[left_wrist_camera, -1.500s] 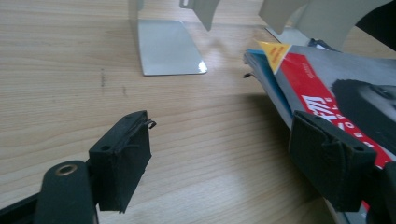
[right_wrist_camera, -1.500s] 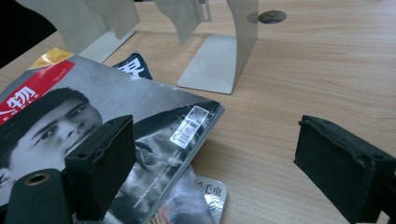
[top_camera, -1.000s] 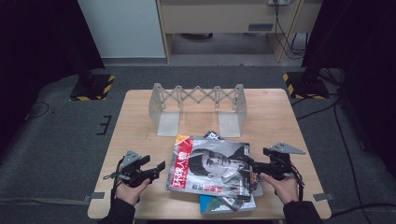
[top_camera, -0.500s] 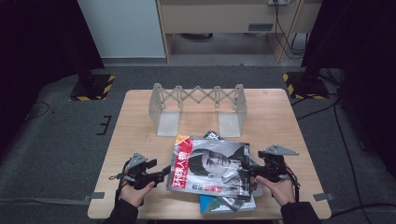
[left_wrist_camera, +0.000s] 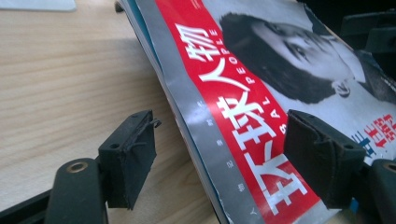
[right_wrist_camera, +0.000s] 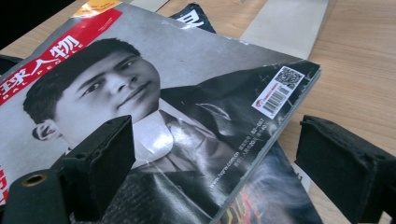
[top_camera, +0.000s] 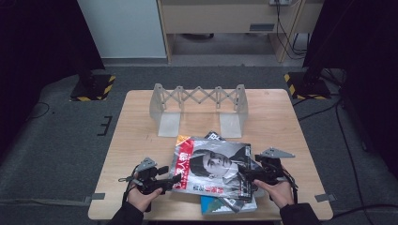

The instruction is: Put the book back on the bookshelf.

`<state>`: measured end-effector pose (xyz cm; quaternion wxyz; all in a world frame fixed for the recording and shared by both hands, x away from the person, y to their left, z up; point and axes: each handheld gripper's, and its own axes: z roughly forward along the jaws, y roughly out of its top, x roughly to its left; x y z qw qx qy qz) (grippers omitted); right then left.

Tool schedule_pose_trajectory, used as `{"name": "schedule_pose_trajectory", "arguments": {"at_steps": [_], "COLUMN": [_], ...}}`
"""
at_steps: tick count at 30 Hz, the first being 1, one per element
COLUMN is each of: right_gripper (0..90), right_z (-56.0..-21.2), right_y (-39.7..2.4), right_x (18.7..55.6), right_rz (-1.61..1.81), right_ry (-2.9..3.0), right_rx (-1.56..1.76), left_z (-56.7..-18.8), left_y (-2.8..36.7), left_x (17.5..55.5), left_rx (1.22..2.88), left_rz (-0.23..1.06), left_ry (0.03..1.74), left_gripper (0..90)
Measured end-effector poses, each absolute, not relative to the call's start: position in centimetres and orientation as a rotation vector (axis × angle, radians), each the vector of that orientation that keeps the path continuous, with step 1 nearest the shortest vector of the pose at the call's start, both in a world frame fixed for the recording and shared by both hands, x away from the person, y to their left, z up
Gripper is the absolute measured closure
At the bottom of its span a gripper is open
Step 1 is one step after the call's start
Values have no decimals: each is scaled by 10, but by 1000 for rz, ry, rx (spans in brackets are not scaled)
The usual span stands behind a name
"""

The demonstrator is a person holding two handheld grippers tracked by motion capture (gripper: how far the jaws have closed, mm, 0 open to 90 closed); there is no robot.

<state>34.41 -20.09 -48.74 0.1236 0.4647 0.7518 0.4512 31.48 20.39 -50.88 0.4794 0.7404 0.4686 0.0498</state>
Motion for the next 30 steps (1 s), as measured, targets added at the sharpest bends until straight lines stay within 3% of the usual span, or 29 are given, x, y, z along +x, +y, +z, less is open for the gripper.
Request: {"name": "schedule_pose_trajectory", "arguments": {"at_steps": [17,23,25,30], "right_gripper": [99,92,92,90], "right_z": [-495,-496,-496,-496], "right_y": [-194,-192,-193,-192], "right_x": [343,342,342,342], "right_rz": [1330,1318,1321,1323], "right_ry": [2239,2241,2240,2237], "right_rx": [1338,1320,1320,1323], "left_z": [-517,-522,-526,-524], "left_y": [197,195,192,191], "left_x": [318,320,321,320], "left_rx": [1785,1787,1792,1814], "left_rz": [-8,-62,-139,-115], "left_ry": [1147,1147,1150,1127], "left_gripper": [284,248,217,189]}}
